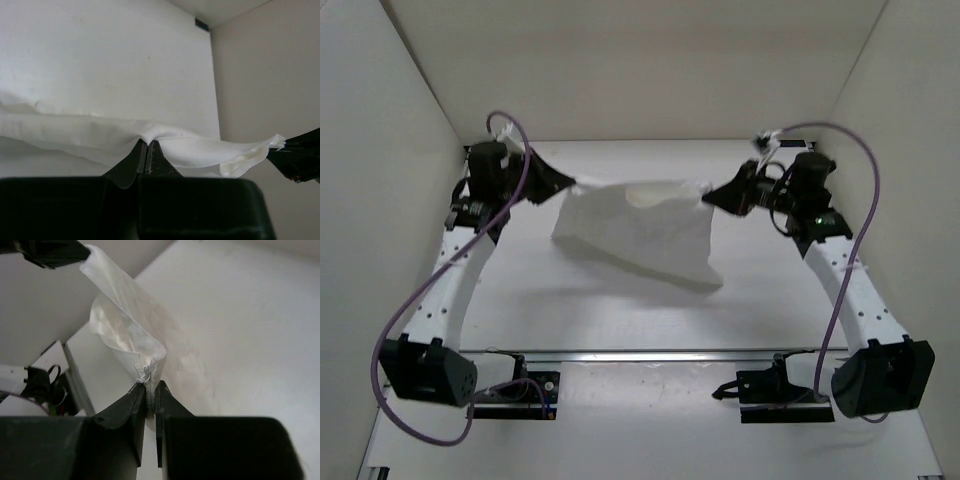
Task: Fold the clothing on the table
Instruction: Fold the skirt
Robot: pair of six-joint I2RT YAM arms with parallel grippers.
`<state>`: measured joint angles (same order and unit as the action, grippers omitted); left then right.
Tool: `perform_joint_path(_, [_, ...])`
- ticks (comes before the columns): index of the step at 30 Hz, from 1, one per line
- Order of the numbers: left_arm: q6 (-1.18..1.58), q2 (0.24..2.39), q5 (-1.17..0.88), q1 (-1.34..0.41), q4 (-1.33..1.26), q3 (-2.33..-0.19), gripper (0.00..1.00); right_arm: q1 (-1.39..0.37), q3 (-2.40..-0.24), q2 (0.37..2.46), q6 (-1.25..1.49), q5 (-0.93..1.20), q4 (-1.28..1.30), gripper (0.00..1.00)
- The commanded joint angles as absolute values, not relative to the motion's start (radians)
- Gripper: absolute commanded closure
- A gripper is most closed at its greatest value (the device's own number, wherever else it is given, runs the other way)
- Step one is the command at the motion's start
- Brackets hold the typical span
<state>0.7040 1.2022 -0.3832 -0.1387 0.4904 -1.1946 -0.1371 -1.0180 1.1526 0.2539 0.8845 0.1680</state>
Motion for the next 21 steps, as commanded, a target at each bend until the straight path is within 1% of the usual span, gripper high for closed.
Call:
perform_joint_path(1, [0.650,1.268,-0.368,-0.106,0.475,-1.444,1.00,-0.060,-1.254,1.212,0.261,1.000,0.057,1.00])
perform_joint_path(3, [0.653,1.264,-0.371,-0.098,0.468,-1.453,1.00,-0.019,-1.276,1.264,0.276,1.049,0.048,1.00])
perform_joint_path(4, [0.660,1.240,-0.359,-0.089,0.451,-1.410,1.00,-0.012,-1.267,1.264,0.279,1.063,0.046,1.00])
perform_joint_path(6, [0.664,1.184,-0.356,-0.098,0.410,-1.301,1.00,-0.002,-1.162,1.264,0.278,1.081,0.006,1.00])
perform_joint_path(8, [0.675,1.119,-0.354,-0.104,0.358,-1.118,1.00,-0.006,-1.076,1.259,0.276,1.089,-0.043,1.00])
perform_joint_path(9, [0.678,1.102,-0.360,-0.109,0.329,-1.068,1.00,-0.014,-1.016,1.259,0.264,1.097,-0.064,1.00])
perform_joint_path(12, [0.689,1.010,-0.364,-0.147,0.307,-0.792,1.00,-0.072,-0.881,1.243,0.207,1.072,-0.014,1.00])
perform_joint_path(14, [0.702,0.892,-0.353,-0.173,0.313,-0.667,1.00,-0.121,-0.821,1.212,0.187,0.990,0.062,1.00])
perform_joint_path(15, [0.707,0.865,-0.345,-0.178,0.336,-0.608,1.00,-0.145,-0.775,1.175,0.181,0.968,0.090,1.00])
perform_joint_path(17, [0.715,0.751,-0.333,-0.199,0.377,-0.540,1.00,-0.179,-0.709,1.103,0.196,0.881,0.133,1.00])
perform_joint_path(21, [0.729,0.585,-0.321,-0.233,0.494,-0.463,1.00,-0.204,-0.617,0.945,0.244,0.810,0.273,1.00])
